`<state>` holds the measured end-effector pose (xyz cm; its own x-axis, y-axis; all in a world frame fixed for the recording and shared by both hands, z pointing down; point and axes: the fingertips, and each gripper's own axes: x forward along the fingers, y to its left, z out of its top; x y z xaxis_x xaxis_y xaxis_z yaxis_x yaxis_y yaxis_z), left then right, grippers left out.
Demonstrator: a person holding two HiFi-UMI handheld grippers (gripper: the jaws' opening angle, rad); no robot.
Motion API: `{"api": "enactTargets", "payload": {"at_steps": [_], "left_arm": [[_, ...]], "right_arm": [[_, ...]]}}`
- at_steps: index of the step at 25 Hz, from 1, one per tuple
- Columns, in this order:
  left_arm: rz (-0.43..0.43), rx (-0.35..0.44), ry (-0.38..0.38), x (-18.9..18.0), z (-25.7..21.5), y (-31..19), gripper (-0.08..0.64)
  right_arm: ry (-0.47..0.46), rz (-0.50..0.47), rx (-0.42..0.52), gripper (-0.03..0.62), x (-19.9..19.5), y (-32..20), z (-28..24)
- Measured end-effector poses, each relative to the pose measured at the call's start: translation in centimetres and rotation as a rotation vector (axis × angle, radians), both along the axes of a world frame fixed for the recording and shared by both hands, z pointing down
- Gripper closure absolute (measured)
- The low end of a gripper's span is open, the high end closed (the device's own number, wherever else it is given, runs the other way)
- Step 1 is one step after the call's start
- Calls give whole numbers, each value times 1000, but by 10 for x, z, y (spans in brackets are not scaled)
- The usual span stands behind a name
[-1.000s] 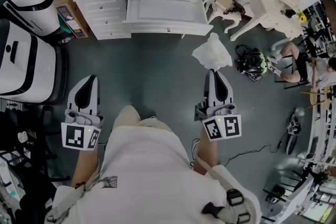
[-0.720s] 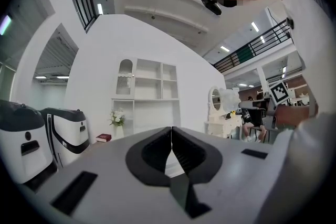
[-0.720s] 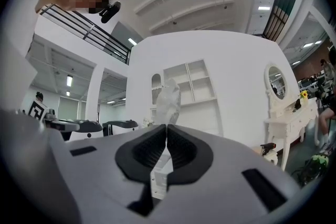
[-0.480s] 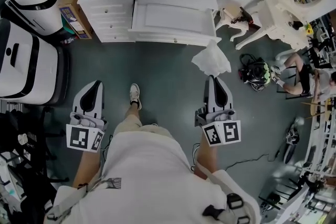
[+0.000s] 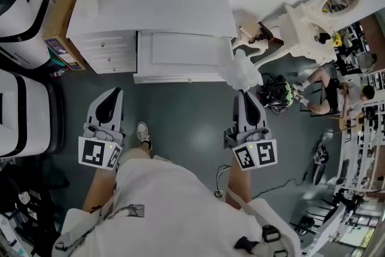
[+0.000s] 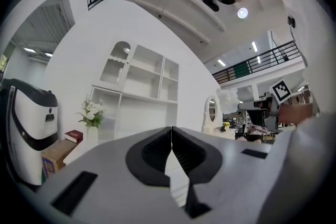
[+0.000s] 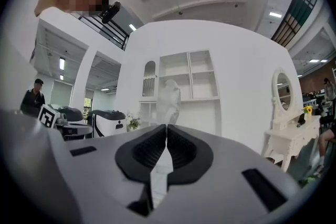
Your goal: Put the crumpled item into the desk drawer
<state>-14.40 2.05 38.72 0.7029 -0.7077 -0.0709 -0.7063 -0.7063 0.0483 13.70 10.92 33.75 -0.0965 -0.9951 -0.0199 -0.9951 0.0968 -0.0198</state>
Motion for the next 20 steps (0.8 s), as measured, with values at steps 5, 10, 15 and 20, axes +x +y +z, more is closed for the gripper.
{"api": "enactTargets", "payload": {"at_steps": [5,10,15,20], "left_arm": [[75,18,38,7,-12,-62,544],[127,-42,59,9,3,-95,543],[155,-87,97,22,10,-106,543],[146,-80,103,28,9,-112,545]], "right_arm": [[-26,-2,-9,575,-20,-58,-12],[-94,-11,-50,575,-36,-82,-6],[-73,-13,-65,575,-37,-96,-13],[-79,-29,-58,575,-32,-110,-14]]}}
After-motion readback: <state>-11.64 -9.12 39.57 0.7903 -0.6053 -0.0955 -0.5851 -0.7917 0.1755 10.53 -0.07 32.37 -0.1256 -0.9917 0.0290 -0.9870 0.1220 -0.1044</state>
